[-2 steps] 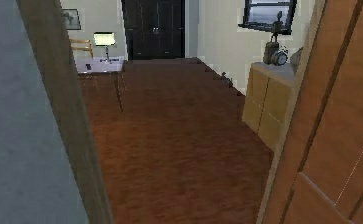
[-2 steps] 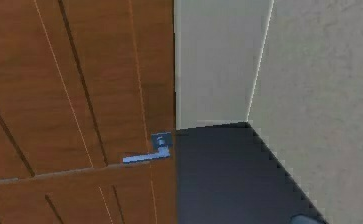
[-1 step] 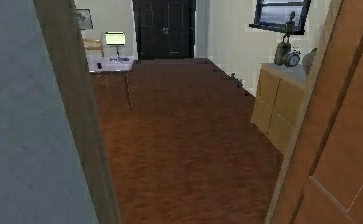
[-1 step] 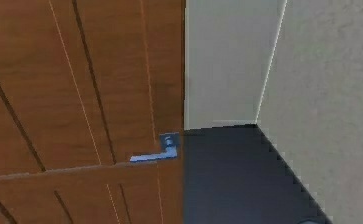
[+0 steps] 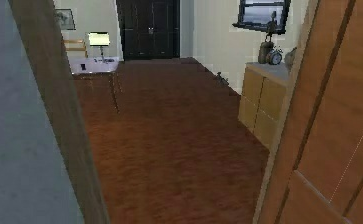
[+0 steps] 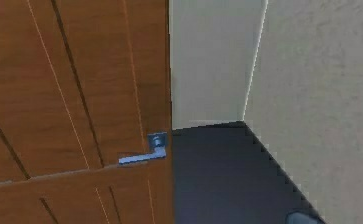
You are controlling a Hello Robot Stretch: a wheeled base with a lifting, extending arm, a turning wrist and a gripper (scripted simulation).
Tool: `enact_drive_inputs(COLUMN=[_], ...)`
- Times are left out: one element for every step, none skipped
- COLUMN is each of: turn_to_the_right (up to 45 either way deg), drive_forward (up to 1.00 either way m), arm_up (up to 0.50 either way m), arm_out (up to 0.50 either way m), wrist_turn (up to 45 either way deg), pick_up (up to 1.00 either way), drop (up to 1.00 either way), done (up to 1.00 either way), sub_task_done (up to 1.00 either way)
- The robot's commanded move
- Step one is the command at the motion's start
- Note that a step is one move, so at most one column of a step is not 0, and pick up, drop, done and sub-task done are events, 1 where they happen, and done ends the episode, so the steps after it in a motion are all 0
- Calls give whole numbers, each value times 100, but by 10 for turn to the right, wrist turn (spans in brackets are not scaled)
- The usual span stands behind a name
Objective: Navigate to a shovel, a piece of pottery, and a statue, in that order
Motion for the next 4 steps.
enact_drive_inputs(turn_to_the_right=[0, -90, 0, 0], drive_forward=[60, 0, 45, 35], arm_up=[0, 0, 0, 0], arm_out=[0, 0, 0, 0], wrist_turn=[0, 0, 0, 0], pick_up=[0, 0, 0, 0], drop=[0, 0, 0, 0], done=[0, 0, 0, 0], sub_task_done=[0, 0, 0, 0])
